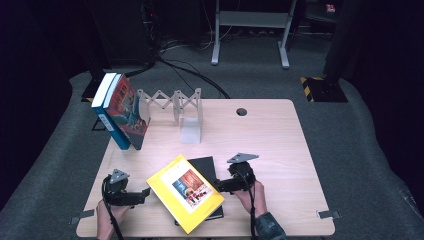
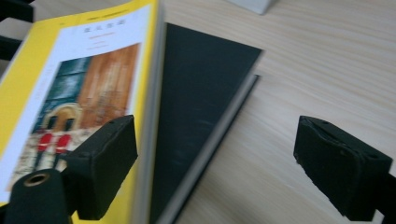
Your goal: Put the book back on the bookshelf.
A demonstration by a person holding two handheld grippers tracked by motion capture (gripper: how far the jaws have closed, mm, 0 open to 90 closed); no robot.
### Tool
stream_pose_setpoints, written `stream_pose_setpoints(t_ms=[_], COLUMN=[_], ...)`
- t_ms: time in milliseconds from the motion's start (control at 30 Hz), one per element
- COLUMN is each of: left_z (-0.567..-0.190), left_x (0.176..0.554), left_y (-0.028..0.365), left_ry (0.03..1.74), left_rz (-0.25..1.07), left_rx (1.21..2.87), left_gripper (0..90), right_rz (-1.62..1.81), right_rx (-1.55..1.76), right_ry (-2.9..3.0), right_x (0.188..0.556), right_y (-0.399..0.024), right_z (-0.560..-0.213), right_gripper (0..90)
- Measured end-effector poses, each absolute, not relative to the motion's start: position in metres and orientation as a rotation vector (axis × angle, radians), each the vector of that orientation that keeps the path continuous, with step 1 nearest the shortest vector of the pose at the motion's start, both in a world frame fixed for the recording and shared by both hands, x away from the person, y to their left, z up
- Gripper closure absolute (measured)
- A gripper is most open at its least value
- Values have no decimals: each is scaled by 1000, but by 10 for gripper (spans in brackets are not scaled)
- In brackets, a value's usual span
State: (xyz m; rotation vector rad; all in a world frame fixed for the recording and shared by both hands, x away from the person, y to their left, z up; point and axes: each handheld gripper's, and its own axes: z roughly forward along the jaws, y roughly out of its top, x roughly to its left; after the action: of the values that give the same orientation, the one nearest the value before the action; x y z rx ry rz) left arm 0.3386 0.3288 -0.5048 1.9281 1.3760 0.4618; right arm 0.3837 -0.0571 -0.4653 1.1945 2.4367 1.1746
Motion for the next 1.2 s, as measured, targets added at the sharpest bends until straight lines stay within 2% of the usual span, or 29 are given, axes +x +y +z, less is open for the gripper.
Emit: stream_pose_setpoints(t_ms=[167,233,433,600,900,1200], left_z=[-506,-507,-506,-503,-500,-499], left_x=[341,344,355,367,387,405], left_y=[326,323,315,309,303,298], left_ry=[1379,1377,1369,1369,1369,1378], left_rz=[454,461,452,451,434,425], left_rx=[1917,1917,1931,1949,1973,1987], left_gripper=[0,0,0,1,1,1], right_rz=[1148,1136,1183,1209,1243,1245], right_rx=[1118,1114,1138,1157,1174,1209], right_ry=[2540,2565,2606,2601,2587,2569], right_x=[384,384,387,387,388,389], right_y=[-31,-25,-24,-27,-28,-30], right_z=[-471,-474,-478,-478,-479,-479], right_gripper=[182,230,364,433,494,496])
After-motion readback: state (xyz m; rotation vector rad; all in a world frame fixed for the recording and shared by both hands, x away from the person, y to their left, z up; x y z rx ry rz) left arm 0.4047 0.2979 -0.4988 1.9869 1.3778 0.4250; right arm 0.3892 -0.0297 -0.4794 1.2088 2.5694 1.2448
